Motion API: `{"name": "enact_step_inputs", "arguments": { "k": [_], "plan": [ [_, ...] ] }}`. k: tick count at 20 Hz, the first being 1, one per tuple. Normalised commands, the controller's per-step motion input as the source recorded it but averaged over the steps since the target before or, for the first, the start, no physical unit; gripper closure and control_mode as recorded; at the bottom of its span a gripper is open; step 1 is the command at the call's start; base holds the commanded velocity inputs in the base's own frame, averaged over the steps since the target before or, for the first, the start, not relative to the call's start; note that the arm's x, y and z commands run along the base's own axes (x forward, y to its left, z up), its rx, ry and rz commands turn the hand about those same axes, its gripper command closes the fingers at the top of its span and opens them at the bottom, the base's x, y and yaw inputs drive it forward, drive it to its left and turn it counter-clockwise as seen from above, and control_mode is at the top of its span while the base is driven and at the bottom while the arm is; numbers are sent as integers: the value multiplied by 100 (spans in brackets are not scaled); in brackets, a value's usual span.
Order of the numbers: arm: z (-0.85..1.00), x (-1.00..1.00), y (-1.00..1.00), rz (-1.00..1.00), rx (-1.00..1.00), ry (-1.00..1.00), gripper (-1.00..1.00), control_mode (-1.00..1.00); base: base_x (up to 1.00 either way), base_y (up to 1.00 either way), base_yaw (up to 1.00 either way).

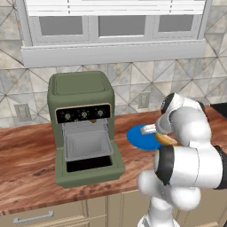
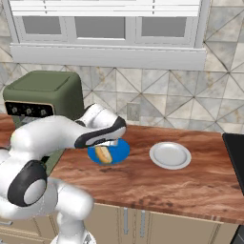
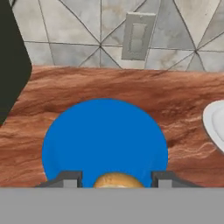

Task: Open the toaster oven door. Place the hotdog bun on the bottom tray in the toaster oven and place the chicken drumstick on the top tray.

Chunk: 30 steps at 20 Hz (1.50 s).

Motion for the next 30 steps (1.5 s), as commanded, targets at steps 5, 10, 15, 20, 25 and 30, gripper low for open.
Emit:
{"name": "enact_step_inputs", "arguments": {
  "k": [5, 10, 15, 20, 25, 30],
  "plan": [
    [59, -56, 100, 31, -47, 30, 100, -100, 0, 0, 0],
    [99, -7, 100, 29, -35, 28, 100, -100, 0, 0, 0],
    [98, -1, 100, 28, -26, 38, 100, -100, 0, 0, 0],
    [73, -6, 100, 23, -21, 46, 100, -100, 0, 0, 0],
    [8, -19, 100, 6, -22, 48, 100, -100, 0, 0, 0],
    [24, -10, 100, 0, -20, 24, 100, -100, 0, 0, 0]
  ]
}}
